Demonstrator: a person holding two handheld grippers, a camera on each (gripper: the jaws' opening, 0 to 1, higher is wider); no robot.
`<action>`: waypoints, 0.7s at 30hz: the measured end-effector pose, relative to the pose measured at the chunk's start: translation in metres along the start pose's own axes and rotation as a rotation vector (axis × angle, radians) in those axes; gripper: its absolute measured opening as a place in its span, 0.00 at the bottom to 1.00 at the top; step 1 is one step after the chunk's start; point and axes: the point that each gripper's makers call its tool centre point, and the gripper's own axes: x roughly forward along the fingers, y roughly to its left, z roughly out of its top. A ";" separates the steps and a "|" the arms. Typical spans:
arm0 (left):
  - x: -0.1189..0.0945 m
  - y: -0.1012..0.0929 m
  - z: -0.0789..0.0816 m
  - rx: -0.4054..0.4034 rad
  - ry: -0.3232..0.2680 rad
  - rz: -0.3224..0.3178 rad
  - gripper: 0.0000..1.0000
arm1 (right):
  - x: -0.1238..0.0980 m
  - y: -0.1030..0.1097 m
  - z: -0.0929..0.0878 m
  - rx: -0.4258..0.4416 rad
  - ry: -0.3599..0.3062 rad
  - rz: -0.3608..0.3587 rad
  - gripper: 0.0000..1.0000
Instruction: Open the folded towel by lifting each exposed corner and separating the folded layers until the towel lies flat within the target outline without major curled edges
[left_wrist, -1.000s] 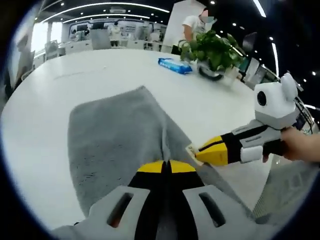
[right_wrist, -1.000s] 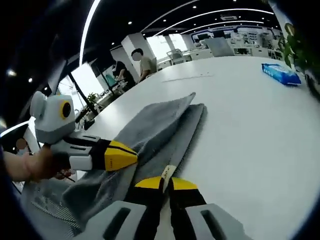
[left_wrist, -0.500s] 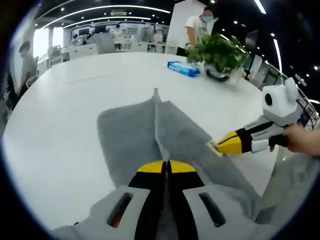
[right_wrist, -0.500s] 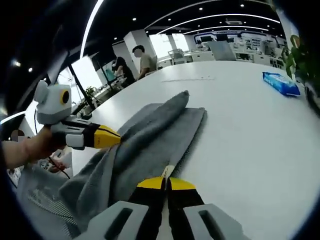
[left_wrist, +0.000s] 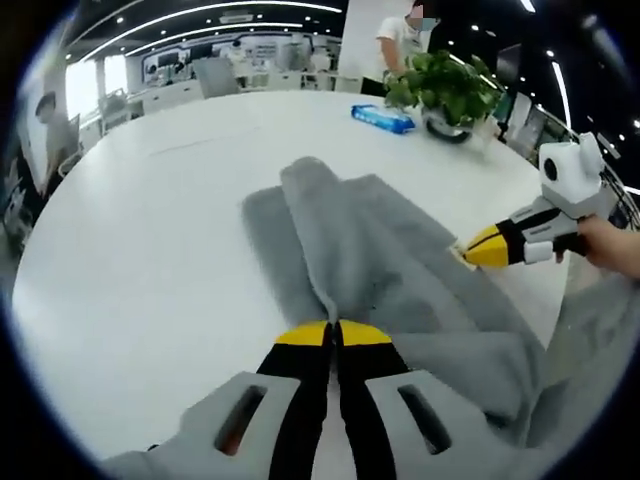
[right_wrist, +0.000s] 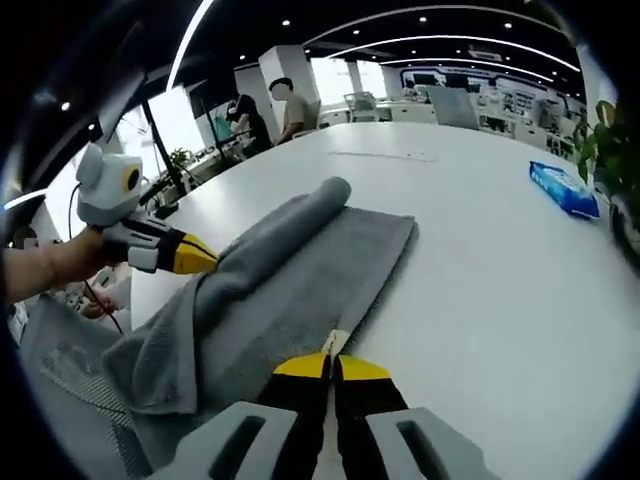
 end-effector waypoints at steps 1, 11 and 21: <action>-0.001 0.002 -0.001 0.006 0.003 0.002 0.01 | 0.000 0.000 0.000 -0.008 0.002 -0.003 0.00; -0.010 0.026 -0.009 0.032 0.025 0.056 0.01 | 0.000 -0.001 -0.001 -0.040 0.013 -0.020 0.00; -0.013 0.048 -0.020 0.085 0.072 0.098 0.01 | 0.001 -0.002 -0.002 -0.047 0.017 -0.025 0.00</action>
